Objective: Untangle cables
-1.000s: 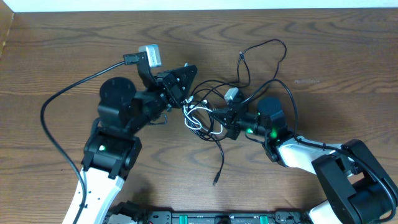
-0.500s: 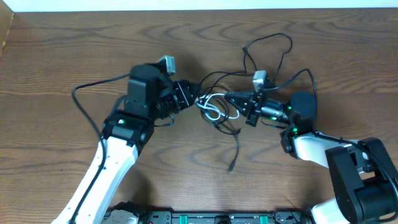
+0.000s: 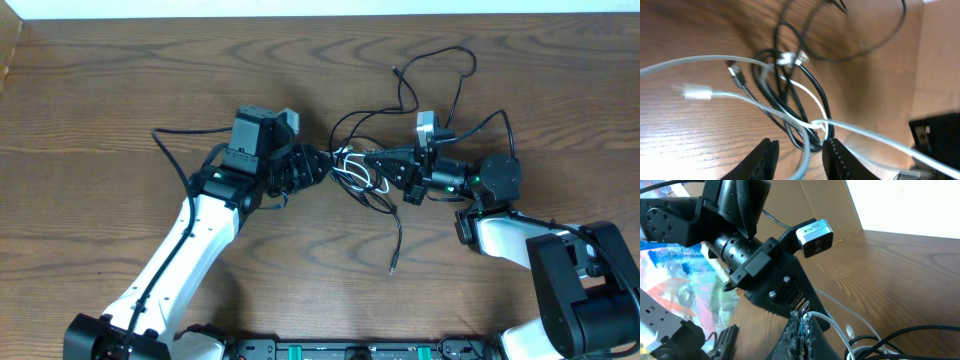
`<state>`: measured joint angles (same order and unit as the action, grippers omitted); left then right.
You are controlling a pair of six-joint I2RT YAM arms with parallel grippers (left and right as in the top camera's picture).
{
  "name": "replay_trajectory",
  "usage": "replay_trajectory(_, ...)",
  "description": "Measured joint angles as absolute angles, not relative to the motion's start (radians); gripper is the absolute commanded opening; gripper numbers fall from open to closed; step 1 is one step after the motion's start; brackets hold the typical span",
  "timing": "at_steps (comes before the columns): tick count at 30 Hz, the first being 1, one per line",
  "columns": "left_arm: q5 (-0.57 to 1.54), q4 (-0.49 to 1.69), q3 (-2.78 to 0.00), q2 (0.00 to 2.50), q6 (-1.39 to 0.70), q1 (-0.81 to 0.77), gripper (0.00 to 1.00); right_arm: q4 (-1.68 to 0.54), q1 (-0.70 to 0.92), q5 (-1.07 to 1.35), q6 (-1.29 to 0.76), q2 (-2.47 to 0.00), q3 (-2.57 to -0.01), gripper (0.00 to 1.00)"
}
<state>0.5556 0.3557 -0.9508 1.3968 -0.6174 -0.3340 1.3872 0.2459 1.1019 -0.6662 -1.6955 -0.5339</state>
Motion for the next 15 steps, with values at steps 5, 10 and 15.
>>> replay_trajectory(5,0.582,0.348,-0.951,1.397,-0.518,-0.360,0.63,1.388,0.246,1.104,-0.671,-1.695,-0.534,0.01)
replay_trajectory(10,0.576,0.324,-0.951,1.397,-0.466,-0.377,0.71,1.388,0.246,1.106,-0.672,-1.695,-0.534,0.01)
replay_trajectory(15,0.566,0.314,-0.951,1.397,-0.443,-0.384,0.71,1.388,0.246,1.106,-0.673,-1.695,-0.534,0.01)
